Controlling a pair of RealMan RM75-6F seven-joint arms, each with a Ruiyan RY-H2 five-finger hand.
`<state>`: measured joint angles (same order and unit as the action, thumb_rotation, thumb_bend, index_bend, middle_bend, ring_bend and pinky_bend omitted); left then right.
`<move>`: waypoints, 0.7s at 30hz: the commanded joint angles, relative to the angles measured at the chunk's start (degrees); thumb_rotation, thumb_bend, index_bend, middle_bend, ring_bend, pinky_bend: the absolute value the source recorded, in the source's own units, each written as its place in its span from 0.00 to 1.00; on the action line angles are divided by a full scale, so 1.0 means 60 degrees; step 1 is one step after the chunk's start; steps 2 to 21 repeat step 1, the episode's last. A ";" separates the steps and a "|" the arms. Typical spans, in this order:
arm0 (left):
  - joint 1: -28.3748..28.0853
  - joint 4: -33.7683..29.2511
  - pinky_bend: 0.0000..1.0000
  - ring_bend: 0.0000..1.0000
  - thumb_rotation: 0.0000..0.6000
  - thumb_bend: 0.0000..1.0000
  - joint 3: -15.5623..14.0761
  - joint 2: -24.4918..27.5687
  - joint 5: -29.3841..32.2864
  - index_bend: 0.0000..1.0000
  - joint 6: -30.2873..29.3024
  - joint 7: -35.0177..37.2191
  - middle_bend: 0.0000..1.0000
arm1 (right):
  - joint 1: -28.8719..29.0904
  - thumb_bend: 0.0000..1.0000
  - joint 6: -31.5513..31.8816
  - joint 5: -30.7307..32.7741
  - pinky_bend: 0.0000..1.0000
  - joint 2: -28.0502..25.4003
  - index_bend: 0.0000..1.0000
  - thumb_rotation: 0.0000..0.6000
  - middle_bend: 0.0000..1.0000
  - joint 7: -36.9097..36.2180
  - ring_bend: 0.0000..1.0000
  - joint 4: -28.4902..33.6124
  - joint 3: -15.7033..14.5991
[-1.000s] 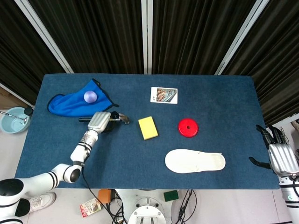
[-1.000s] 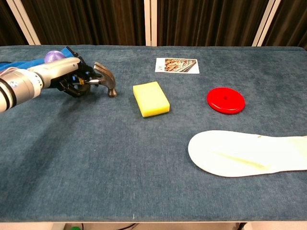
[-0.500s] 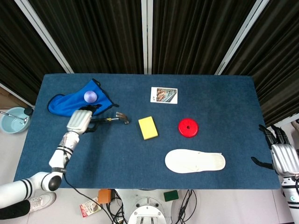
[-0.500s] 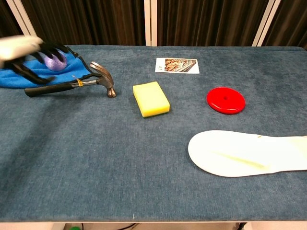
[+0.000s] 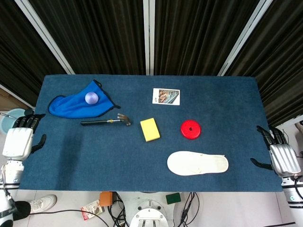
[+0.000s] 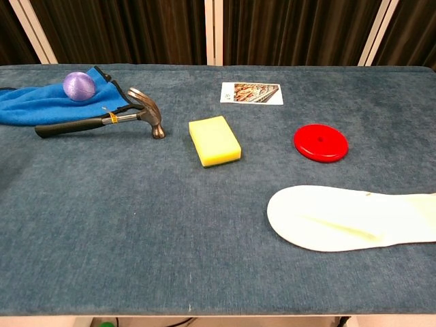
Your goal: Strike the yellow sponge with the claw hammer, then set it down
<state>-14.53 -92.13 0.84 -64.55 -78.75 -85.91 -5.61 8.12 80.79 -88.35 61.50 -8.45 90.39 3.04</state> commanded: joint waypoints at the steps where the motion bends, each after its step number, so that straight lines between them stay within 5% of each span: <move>1: 0.0532 0.0034 0.17 0.15 1.00 0.36 -0.0459 0.0088 -0.0634 0.19 -0.0508 0.0308 0.22 | 0.0022 0.08 0.0037 -0.0061 0.07 0.0036 0.08 1.00 0.16 0.0061 0.01 0.0016 -0.0003; 21: 0.0532 0.0034 0.17 0.15 1.00 0.36 -0.0459 0.0088 -0.0634 0.19 -0.0508 0.0308 0.22 | 0.0022 0.08 0.0037 -0.0061 0.07 0.0036 0.08 1.00 0.16 0.0061 0.01 0.0016 -0.0003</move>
